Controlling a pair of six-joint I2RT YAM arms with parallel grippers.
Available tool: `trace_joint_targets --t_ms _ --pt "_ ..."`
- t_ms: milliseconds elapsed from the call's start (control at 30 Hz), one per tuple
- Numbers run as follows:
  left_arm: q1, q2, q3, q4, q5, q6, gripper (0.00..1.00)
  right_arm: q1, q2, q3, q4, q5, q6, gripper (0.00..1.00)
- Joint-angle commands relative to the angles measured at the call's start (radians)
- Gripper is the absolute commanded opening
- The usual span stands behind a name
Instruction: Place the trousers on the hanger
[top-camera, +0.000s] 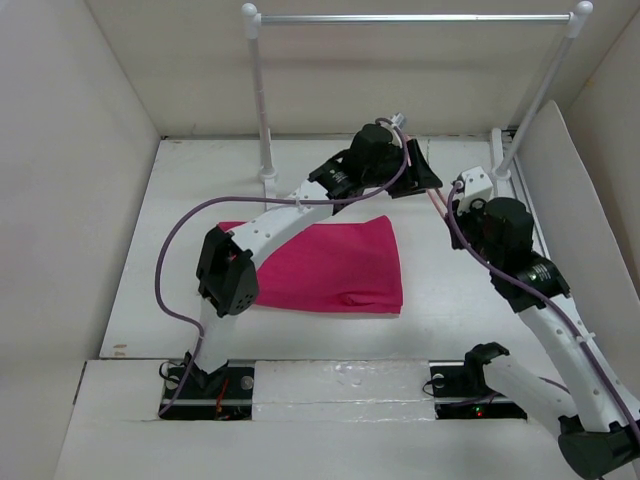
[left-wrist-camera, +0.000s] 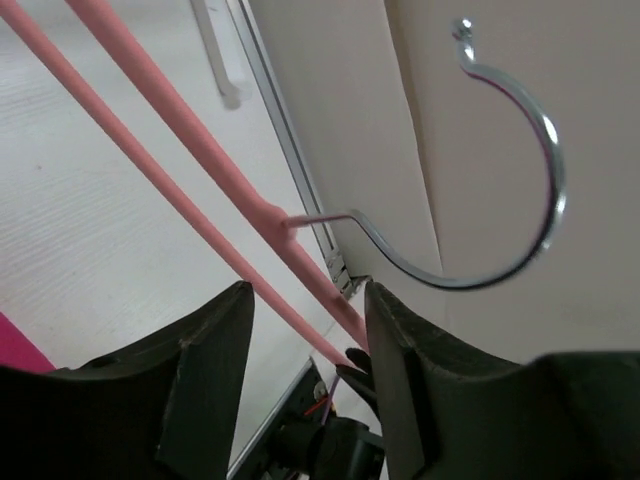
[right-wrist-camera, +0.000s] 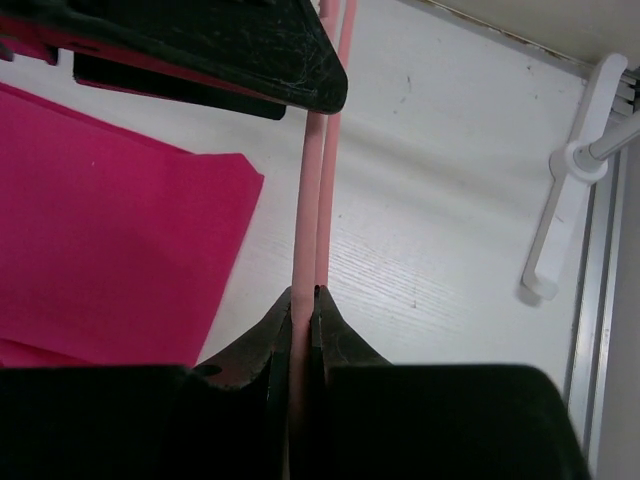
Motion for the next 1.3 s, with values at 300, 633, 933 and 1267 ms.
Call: trace_joint_targets --t_ms 300,633,933,1267 --pt "-0.009 0.029 0.019 0.059 -0.010 -0.060 0.34 0.144 -0.031 -0.024 -0.011 0.152 0.050 0.00" --pt "-0.009 0.044 -0.056 0.059 0.019 -0.065 0.18 0.271 0.001 -0.070 -0.040 0.247 0.081 0.00" --pt "-0.029 0.049 -0.145 0.069 0.029 -0.070 0.00 0.406 0.055 -0.084 -0.108 0.368 0.128 0.06" --pt "-0.038 -0.207 -0.712 0.516 0.012 -0.201 0.00 0.355 -0.010 0.057 -0.338 0.011 0.110 0.86"
